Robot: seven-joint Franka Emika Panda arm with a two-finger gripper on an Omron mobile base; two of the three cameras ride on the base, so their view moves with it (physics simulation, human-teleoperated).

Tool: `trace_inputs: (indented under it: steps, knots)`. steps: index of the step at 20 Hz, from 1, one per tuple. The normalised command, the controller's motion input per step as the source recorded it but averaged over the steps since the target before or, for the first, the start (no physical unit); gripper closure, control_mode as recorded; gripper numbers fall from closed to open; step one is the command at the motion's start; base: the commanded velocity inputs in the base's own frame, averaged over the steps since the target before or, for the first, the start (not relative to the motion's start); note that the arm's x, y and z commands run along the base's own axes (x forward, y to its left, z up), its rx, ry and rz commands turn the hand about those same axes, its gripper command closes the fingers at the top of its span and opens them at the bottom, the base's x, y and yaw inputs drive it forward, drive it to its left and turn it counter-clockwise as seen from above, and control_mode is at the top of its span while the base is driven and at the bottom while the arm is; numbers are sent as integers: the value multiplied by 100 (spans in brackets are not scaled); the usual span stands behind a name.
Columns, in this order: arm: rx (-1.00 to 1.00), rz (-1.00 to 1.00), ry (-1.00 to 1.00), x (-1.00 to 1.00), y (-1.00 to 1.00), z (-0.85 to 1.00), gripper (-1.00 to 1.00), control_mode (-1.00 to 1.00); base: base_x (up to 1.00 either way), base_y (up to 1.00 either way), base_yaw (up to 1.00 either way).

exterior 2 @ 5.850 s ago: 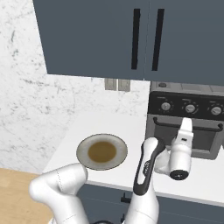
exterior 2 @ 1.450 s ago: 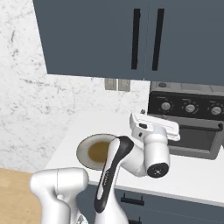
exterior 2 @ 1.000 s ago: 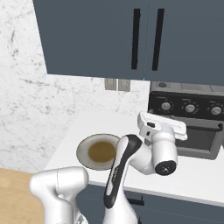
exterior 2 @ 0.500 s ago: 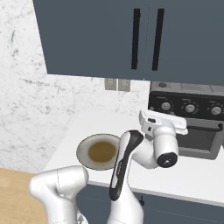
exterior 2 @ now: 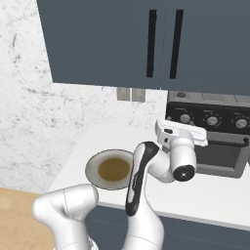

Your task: Pick up the kebab skewer and baguette bread, and place them inside the toaster oven. Close the toaster oven door and start by setting the timer.

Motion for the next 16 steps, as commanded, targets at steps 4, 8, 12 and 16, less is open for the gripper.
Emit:
trace_inputs:
  steps: [4,8,12,16]
  knots:
    - [-6,0,-5,9,-19,-13,-100,-100,0,0,0]
    - [-3,0,-5,7,-23,-9,-100,-100,0,0,0]
    - [-2,0,-4,6,-25,-6,-100,-100,0,0,0]
    - [-1,0,-4,10,-19,-6,-100,-100,0,0,0]
